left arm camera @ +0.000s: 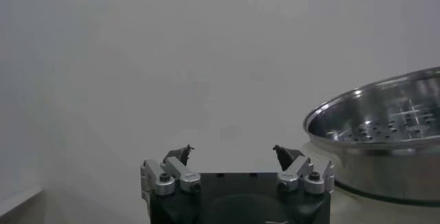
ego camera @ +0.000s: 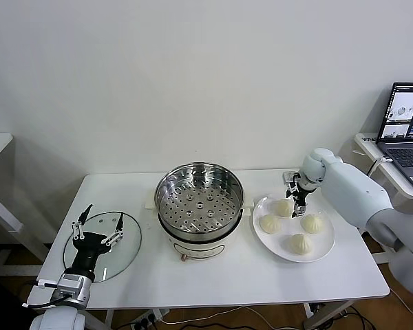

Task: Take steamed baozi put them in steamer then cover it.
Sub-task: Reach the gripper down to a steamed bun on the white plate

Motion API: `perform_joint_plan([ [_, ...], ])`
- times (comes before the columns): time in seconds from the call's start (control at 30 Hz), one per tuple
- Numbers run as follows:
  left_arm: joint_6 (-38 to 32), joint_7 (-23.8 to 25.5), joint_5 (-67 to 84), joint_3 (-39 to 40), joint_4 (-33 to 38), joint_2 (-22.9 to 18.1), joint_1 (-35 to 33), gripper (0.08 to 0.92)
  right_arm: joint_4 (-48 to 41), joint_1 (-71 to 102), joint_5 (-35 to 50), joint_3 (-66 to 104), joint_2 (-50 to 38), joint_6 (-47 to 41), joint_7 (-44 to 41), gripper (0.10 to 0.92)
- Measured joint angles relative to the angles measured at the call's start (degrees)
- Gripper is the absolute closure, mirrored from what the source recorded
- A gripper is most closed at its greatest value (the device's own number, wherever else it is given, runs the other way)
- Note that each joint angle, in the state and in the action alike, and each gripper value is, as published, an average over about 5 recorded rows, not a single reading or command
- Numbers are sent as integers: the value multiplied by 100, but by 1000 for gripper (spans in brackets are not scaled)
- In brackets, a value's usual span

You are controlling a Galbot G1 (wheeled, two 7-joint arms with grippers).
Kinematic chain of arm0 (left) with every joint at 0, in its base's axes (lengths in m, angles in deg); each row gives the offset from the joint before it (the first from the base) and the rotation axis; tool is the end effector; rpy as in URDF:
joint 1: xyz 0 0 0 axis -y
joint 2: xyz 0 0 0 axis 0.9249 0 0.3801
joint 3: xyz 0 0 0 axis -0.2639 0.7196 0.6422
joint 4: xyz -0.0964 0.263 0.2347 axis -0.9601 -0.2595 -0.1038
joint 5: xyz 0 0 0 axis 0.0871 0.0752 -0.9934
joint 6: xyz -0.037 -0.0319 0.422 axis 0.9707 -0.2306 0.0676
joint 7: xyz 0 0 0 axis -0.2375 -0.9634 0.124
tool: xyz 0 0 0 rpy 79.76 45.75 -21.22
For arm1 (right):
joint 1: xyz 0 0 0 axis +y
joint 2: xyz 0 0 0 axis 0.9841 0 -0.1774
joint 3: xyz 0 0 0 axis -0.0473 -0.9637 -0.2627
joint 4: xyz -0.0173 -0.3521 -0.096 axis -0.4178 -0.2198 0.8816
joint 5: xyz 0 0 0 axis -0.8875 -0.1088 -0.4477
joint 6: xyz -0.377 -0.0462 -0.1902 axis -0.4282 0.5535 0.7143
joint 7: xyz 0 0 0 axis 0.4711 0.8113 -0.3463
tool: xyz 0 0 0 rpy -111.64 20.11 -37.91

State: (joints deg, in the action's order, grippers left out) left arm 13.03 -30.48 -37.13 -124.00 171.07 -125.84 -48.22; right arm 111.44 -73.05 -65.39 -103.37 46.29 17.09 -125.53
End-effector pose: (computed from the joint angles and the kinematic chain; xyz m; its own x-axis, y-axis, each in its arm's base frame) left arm 0.2630 0.1003 -0.2948 -0.9994 0.0346 -0.0037 0.0308 0.9303 0.3656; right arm 0.6949 -0.1249 -0.2532 -0.2041 -0.0222 0.9787 -0.9776 -0.0474 -0.2050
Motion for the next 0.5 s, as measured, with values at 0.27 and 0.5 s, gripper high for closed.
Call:
perform_joint_plan([
  [0.27,-7,-8,-4,0,-45,-16,33,177,-89,56,-93,52,63,46,52,277],
  [0.5,-5,-15,-3,2,-69,-19,50,177,-97,50,-119,55,74,99,88,310],
])
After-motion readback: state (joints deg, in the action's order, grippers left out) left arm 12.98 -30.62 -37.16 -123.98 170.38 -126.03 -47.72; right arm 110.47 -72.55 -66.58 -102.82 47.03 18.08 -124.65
